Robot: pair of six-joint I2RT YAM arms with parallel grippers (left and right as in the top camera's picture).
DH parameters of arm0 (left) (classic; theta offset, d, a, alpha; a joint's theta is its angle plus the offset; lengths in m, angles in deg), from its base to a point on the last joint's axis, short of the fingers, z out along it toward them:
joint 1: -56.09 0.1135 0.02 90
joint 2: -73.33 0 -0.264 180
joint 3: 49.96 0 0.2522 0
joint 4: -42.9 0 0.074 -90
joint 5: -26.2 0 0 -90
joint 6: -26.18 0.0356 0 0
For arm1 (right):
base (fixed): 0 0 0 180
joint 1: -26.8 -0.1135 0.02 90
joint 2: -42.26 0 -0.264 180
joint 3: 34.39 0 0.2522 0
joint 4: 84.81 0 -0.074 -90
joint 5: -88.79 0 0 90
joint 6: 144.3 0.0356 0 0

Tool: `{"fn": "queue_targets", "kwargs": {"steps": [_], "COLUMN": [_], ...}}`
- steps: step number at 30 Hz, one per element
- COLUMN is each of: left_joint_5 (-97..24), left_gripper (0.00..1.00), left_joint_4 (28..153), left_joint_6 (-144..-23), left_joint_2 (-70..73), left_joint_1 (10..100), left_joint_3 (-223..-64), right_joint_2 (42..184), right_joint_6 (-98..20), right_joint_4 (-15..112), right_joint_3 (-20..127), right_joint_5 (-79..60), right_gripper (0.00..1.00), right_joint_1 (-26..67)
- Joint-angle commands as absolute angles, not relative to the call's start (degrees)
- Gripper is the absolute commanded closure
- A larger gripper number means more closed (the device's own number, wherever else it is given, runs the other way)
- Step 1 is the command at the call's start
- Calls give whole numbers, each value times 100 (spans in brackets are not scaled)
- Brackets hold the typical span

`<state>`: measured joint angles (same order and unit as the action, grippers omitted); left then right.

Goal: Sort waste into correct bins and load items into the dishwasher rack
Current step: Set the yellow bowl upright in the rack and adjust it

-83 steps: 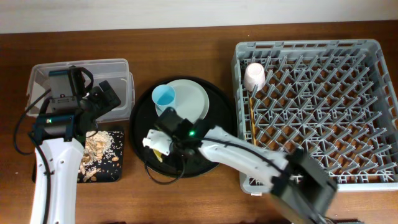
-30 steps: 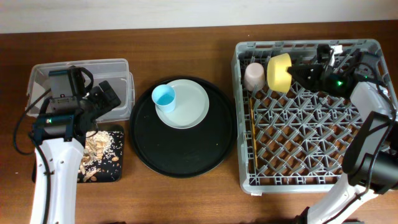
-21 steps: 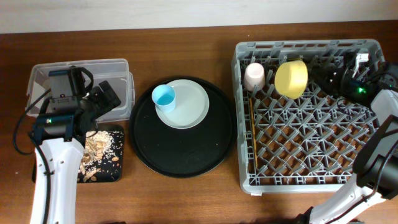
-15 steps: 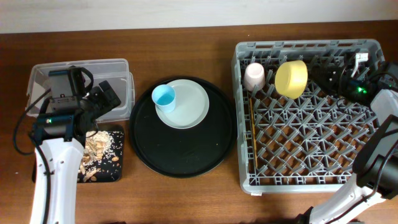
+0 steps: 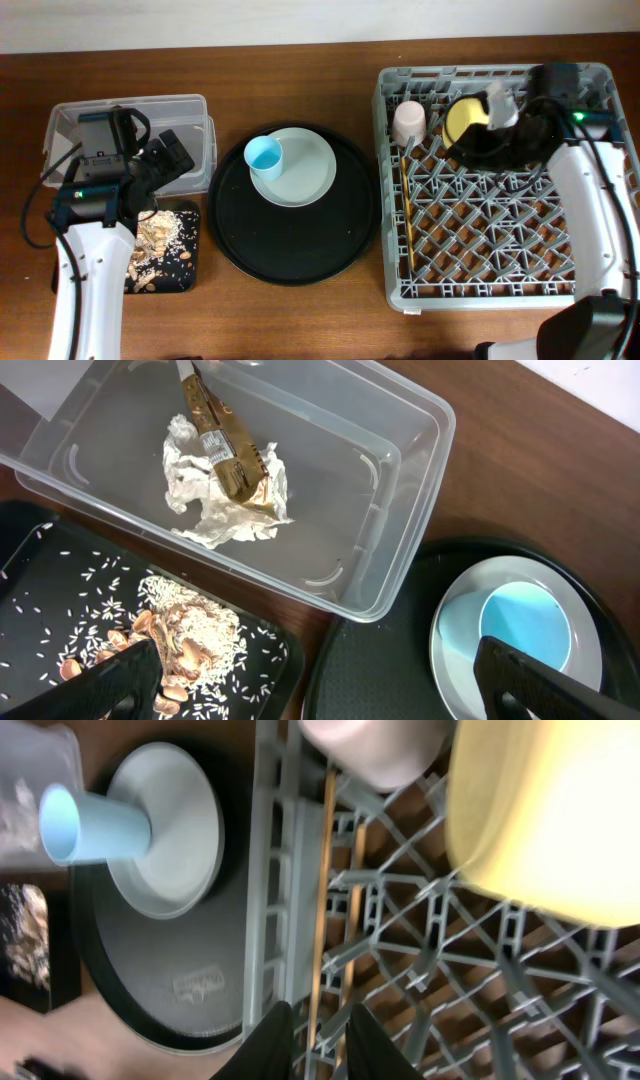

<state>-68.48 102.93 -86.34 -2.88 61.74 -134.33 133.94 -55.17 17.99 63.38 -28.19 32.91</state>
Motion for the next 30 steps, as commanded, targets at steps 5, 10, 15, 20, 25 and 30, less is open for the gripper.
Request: {"fn": "queue_targets", "kwargs": {"steps": [5,10,15,20,25,30], "left_joint_5": [-6833,-6831,-6833,-6833,-6831,-6831], "left_gripper": [1,1,1,1,1,1], "left_joint_4": [10284,10284,10286,10286,10284,10286], "left_joint_6": [-8608,-8608,-8608,-8608,-8608,-8608], "left_joint_2": [-268,-268,-268,-268,-268,-268], "left_joint_1": [6189,6189,6189,6189,6189,6189], "left_joint_3": [-13512,-13512,-13512,-13512,-13512,-13512], "right_joint_2": [13468,13468,13492,13916,14264,14120], "right_joint_6": [-5530,-5532,-5176,-5058,-5055,-5014], "right_joint_4": [1431,1672,2476,2835,3329,3344], "right_joint_3": [6281,5863,5542,5538,5557,5621], "right_joint_5": [-1916,-1591,-161,248,595,639], "right_gripper": [89,91,91,92,96,95], "right_joint_1": [2626,2604,2611,2611,2613,2814]}}
